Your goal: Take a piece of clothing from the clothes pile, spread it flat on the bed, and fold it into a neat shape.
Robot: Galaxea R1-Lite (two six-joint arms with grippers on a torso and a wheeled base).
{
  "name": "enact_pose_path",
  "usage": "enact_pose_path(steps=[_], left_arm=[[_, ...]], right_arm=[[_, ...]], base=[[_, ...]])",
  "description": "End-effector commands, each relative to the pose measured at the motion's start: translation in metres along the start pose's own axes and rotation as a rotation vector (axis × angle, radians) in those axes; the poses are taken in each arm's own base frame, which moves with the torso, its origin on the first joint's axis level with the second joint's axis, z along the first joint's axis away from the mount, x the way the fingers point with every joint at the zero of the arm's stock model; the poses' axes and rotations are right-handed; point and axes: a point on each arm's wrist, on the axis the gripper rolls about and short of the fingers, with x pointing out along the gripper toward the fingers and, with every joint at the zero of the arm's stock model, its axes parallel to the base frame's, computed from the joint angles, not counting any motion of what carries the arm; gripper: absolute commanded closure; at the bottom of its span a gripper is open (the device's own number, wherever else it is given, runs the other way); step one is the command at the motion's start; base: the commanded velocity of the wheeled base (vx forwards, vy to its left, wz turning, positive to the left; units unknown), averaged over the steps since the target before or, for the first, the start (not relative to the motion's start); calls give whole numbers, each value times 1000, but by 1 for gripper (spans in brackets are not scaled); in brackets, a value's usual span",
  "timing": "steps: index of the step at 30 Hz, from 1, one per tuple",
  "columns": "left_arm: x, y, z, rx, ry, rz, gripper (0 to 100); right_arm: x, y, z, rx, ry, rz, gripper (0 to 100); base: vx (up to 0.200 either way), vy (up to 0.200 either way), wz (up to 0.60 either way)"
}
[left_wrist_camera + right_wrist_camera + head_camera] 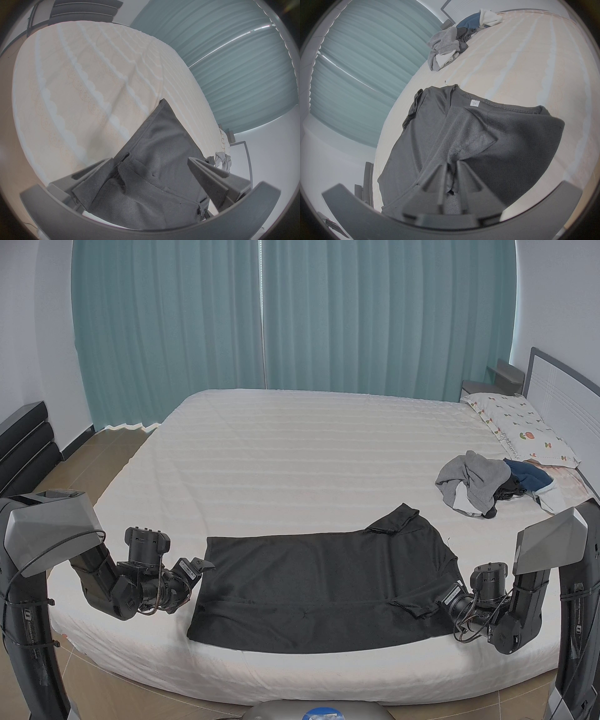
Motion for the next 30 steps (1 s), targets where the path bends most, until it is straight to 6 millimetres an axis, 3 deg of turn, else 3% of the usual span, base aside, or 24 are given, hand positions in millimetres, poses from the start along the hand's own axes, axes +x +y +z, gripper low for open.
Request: enact_pose_path(steps=[1,12,30], left_arm=[[0,0,0,-1,1,1,0],[0,0,0,-1,-1,0,0],[0,0,-1,0,1,1,0]], right_arm=[[-3,2,1,0,-3,6,100],[-28,7,4,51,2,13,100],[-54,-5,-16,-47,69,-25,100]], base=[[0,0,0],[0,0,0],[0,0,0]])
